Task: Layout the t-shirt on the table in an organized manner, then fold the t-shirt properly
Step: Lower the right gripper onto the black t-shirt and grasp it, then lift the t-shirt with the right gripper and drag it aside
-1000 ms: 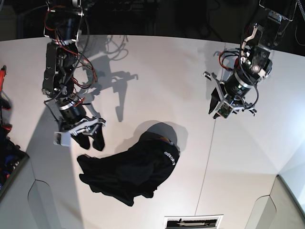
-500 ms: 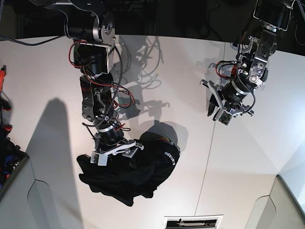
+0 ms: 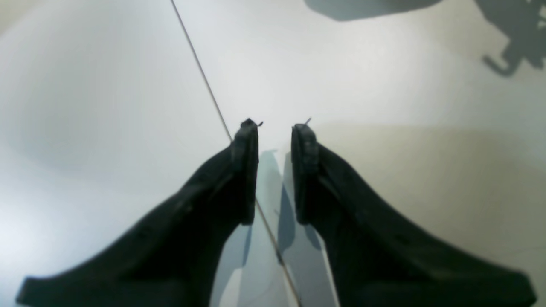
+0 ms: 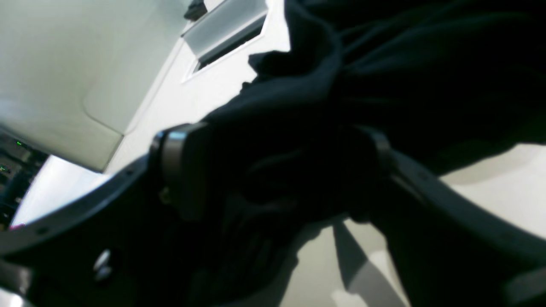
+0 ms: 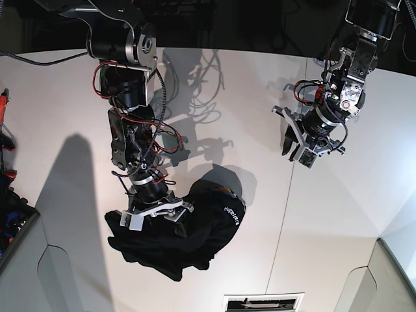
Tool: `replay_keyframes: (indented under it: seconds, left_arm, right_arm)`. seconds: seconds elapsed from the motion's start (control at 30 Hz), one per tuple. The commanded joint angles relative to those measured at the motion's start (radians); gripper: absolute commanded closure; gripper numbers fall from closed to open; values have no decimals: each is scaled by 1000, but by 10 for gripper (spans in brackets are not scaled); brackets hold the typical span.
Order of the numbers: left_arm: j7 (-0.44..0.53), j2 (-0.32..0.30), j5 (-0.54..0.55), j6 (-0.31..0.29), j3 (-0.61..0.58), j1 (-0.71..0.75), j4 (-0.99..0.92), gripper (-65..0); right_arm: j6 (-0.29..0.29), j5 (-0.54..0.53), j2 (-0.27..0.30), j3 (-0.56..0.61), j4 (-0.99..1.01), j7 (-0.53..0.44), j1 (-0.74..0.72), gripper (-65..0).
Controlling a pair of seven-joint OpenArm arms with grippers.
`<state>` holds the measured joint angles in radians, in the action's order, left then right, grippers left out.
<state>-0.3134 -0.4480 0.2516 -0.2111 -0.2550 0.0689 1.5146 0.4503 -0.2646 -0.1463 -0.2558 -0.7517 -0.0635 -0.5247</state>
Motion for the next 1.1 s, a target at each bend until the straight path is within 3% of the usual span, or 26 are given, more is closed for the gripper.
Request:
replay_keyframes:
  seconds: [0.0,0.17,0.23,0.33,0.37,0.47,0.6,0.77,1.07]
  left_arm:
    - [25,-9,3,5,6,-16,14,-169]
    - [25,-10,4,5,6,-16,14,-169]
    - [26,-9,4,5,6,-16,14,-169]
    - [25,-9,3,5,6,-16,14,-169]
    - [25,-9,3,5,6,-16,14,-169]
    - [25,-10,3,5,6,-16,14,-169]
    - [25,-10,3,5,6,-16,14,-169]
    - [17,-11,1,5,7,-16,14,-169]
    - [43,-34,0,5,7,-16,14,-169]
  right_arm:
    - [23,-9,-5,3,-15,-27,-34,-449]
    - [22,-8,-5,18,-15,-27,-34,-428]
    - [23,0,-5,33,-15,-27,-34,-299]
    - [55,60,-5,48,-15,-27,-34,-15]
    - [63,89,-5,48,-15,-27,-34,0]
    - [62,159,-4,48,-17,-29,-34,0]
    - [89,163,2,47,-58,-29,-19,0]
    - [115,163,23,46,-328,6,114,0]
    - [108,80,198,3,-968,122,552,0]
